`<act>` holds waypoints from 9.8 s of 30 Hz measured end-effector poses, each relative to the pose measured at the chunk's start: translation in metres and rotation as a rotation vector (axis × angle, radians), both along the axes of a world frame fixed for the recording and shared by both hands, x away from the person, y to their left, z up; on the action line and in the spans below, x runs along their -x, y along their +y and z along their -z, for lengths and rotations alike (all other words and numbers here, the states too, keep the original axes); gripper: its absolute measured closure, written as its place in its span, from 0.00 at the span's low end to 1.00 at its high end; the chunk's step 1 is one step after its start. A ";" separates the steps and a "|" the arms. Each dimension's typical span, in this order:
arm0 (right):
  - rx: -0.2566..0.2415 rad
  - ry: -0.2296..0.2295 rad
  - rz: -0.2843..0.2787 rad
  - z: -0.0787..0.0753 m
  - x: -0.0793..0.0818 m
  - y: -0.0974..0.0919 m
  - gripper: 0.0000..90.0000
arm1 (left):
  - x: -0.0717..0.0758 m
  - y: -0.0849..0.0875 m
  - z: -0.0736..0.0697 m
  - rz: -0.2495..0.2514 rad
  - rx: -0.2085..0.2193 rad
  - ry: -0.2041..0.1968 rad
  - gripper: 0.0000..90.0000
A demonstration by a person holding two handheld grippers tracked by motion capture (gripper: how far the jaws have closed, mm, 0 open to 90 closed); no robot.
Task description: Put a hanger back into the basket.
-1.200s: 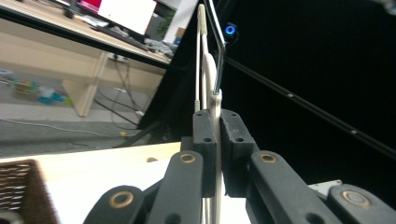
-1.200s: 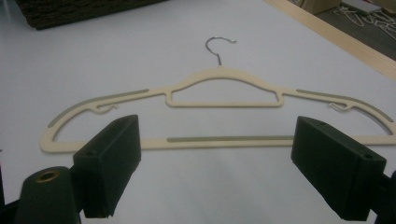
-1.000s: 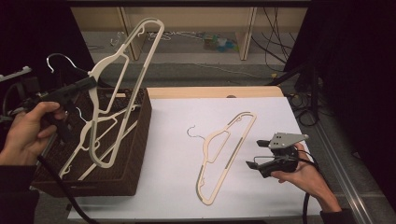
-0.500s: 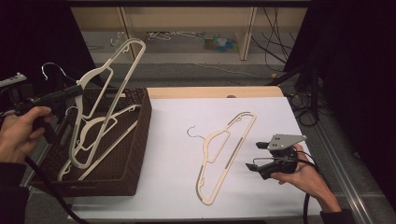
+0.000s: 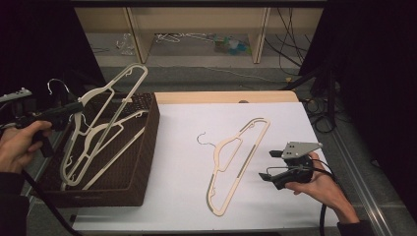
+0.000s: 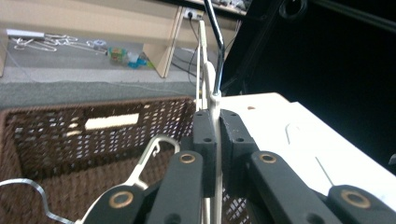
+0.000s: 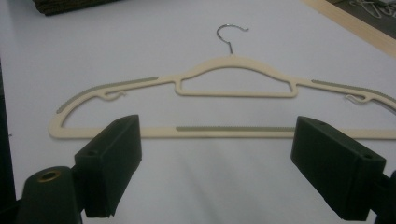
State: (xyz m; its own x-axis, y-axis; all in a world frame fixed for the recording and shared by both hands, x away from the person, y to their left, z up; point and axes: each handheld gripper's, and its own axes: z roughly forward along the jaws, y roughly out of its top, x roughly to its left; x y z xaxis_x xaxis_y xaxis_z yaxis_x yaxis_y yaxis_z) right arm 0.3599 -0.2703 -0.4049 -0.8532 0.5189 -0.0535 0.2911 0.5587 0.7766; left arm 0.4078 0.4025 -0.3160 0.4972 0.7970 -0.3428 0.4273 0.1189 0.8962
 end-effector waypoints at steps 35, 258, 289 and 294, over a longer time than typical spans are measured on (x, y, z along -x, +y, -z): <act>0.006 0.011 0.001 0.000 0.001 -0.003 0.19 | -0.004 0.009 0.055 0.067 -0.072 0.170 0.94; 0.485 0.495 0.280 0.049 -0.077 0.032 0.85 | 0.090 -0.290 0.127 0.263 -0.280 0.123 0.28; 0.491 0.449 0.127 0.042 -0.073 0.035 0.88 | 0.061 -0.304 0.155 0.404 -0.445 0.099 0.31; 0.499 0.395 0.118 0.029 -0.070 0.041 0.88 | 0.062 -0.316 0.160 0.441 -0.468 0.093 0.31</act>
State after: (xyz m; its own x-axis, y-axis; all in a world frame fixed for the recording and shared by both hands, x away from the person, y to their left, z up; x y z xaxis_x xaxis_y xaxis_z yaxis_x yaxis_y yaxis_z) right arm 0.4294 -0.2291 -0.4339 -0.7967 0.6043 -0.0062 0.5834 0.7717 0.2530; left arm 0.3460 0.0868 -0.4760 0.7968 0.6007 -0.0659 0.4249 -0.4795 0.7678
